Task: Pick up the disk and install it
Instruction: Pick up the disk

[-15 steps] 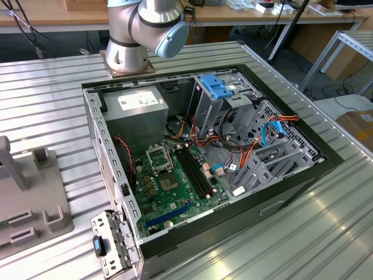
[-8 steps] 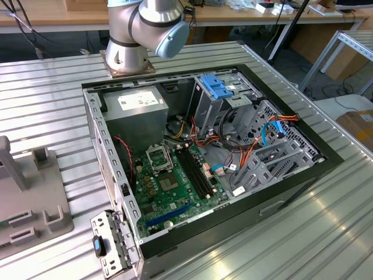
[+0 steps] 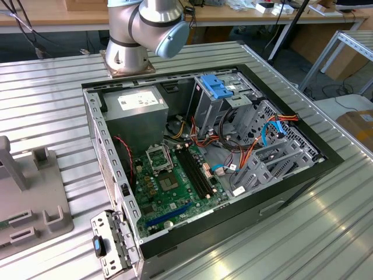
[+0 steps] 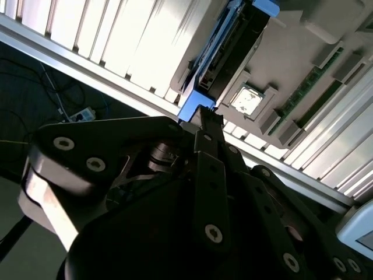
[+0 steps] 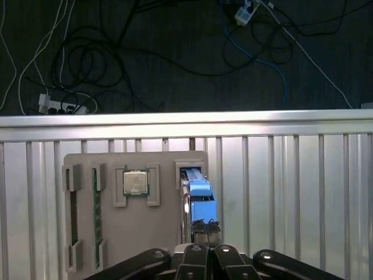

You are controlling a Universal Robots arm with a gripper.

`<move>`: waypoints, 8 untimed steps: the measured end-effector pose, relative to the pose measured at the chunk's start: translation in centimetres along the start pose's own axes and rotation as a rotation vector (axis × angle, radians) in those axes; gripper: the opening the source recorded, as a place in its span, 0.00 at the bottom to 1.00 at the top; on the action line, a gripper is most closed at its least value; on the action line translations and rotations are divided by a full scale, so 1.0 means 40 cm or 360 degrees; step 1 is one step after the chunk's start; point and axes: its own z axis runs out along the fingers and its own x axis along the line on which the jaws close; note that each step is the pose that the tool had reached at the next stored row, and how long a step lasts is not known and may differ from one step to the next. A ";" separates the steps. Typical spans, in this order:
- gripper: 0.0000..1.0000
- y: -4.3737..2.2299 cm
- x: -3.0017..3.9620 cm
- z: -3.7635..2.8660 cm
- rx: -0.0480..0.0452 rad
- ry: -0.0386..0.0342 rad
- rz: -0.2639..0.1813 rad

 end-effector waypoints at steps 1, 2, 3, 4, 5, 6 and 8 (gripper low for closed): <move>0.11 0.000 -0.001 0.000 0.0000 0.0000 0.0000; 0.11 0.000 -0.001 0.000 0.0000 0.0000 0.0000; 0.11 0.002 -0.001 0.000 0.0000 0.0000 0.0000; 0.11 0.002 -0.001 0.000 0.0000 0.0000 0.0000; 0.11 0.002 -0.001 0.000 0.0000 0.0000 0.0000; 0.11 0.003 -0.001 0.000 0.0000 0.0000 0.0000; 0.11 0.004 -0.001 0.000 0.0000 0.0000 0.0000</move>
